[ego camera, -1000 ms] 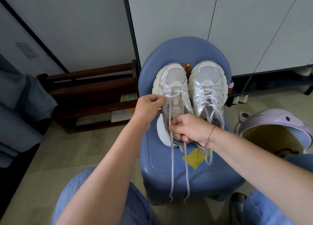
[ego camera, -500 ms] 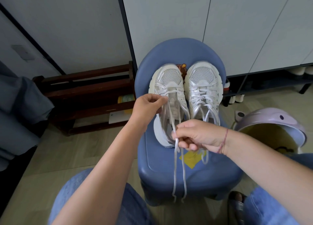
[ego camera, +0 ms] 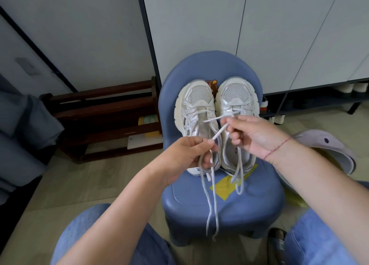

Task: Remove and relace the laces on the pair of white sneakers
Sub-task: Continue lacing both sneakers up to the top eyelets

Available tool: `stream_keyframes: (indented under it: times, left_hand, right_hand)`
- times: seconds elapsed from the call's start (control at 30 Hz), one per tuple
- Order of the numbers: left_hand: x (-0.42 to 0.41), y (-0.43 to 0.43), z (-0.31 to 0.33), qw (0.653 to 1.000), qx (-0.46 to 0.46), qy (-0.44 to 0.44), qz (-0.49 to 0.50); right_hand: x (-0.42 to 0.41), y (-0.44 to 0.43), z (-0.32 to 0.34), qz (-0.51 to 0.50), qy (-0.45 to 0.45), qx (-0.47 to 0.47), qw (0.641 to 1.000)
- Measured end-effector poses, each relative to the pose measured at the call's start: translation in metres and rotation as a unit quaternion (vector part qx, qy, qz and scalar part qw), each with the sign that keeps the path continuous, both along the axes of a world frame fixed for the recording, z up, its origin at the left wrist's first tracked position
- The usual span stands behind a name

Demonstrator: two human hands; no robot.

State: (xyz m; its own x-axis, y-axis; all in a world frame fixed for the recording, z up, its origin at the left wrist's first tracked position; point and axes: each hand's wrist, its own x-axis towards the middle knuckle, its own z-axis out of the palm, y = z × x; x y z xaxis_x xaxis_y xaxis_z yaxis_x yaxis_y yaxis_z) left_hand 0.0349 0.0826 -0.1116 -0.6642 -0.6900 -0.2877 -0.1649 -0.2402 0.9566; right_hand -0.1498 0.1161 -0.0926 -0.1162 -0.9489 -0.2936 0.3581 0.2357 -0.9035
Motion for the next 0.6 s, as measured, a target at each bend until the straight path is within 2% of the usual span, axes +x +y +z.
stream_keyframes:
  times: [0.07, 0.1, 0.2, 0.27, 0.37, 0.43, 0.53, 0.6]
  left_hand:
    - [0.001, -0.004, -0.003, 1.000, -0.021, -0.007, 0.020]
    - [0.001, -0.005, -0.004, 0.999, -0.036, -0.010, 0.032]
    - [-0.001, -0.005, -0.003, 0.995, -0.083, -0.031, 0.050]
    - [-0.003, -0.002, -0.002, 0.993, -0.101, -0.043, 0.045]
    - [-0.005, -0.001, -0.001, 0.992, -0.107, -0.052, 0.037]
    - [-0.003, -0.004, 0.001, 0.992, -0.106, -0.049, 0.043]
    - [-0.001, -0.008, 0.001, 0.992, -0.108, -0.048, 0.053]
    - [-0.002, -0.007, 0.000, 0.991, -0.109, -0.051, 0.059]
  right_hand:
    - [-0.011, -0.004, 0.000, -0.044, -0.053, 0.033, 0.997]
    - [-0.013, -0.004, 0.000, -0.035, -0.060, 0.049, 0.996]
    - [-0.001, 0.003, -0.004, 0.071, -0.009, 0.066, 0.995]
    - [0.014, 0.007, -0.009, 0.096, 0.036, 0.045, 0.994]
    - [0.018, 0.005, -0.010, 0.025, 0.071, -0.009, 0.997]
    - [0.005, -0.002, -0.004, -0.056, 0.031, -0.027, 0.998]
    - [-0.021, -0.013, 0.006, -0.168, -0.078, -0.011, 0.983]
    - [-0.025, -0.014, 0.004, -0.166, -0.101, 0.028, 0.981]
